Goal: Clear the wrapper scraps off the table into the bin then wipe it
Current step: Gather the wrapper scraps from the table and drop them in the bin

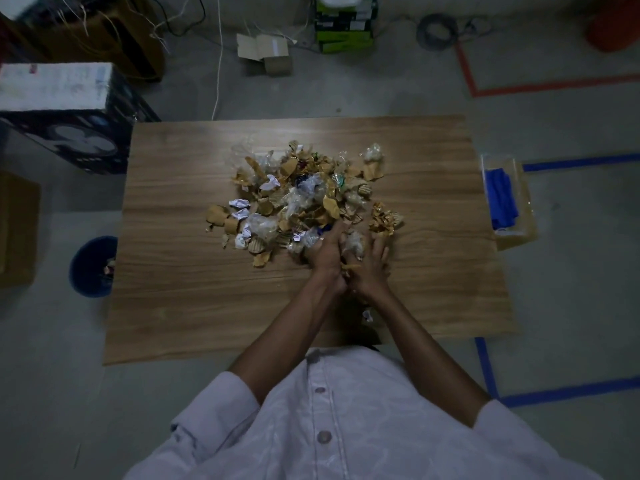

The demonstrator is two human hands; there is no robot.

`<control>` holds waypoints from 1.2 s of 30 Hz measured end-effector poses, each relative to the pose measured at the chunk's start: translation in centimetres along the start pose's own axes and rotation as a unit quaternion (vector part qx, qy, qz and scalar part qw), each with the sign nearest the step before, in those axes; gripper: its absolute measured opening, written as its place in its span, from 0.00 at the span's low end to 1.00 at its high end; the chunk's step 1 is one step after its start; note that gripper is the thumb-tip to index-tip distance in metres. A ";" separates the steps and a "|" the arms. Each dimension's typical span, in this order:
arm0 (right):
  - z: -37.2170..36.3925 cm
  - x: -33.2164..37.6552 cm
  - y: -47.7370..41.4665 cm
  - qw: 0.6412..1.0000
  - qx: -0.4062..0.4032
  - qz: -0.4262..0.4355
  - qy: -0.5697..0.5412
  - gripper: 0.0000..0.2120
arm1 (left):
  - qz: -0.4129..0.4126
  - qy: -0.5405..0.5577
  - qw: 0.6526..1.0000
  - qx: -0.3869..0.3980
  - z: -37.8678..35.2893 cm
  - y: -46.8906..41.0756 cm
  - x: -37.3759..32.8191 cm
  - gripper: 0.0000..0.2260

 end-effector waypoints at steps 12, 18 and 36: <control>0.7 -13.2 0.9 0.990 -0.034 0.009 0.135 0.61 | -0.029 -0.024 0.998 -0.057 9.0 -1.4 -2.1 0.35; -0.6 -9.0 -2.3 0.985 -0.012 0.024 0.170 0.65 | -0.046 -0.074 0.992 -0.094 11.0 -0.7 -1.1 0.12; -0.7 -0.6 -0.2 0.978 -0.007 0.205 -0.024 0.08 | -0.097 -0.131 0.981 -0.102 10.3 -1.3 -2.3 0.09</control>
Point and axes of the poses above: each hand's wrist, its own y-axis away from the middle knuckle, its own z-axis out of the back of the hand, x = y × z, the point moved 6 cm from there along -y, towards the middle knuckle, and after that the axes turned 15 degrees about -z, right-handed, at the moved point
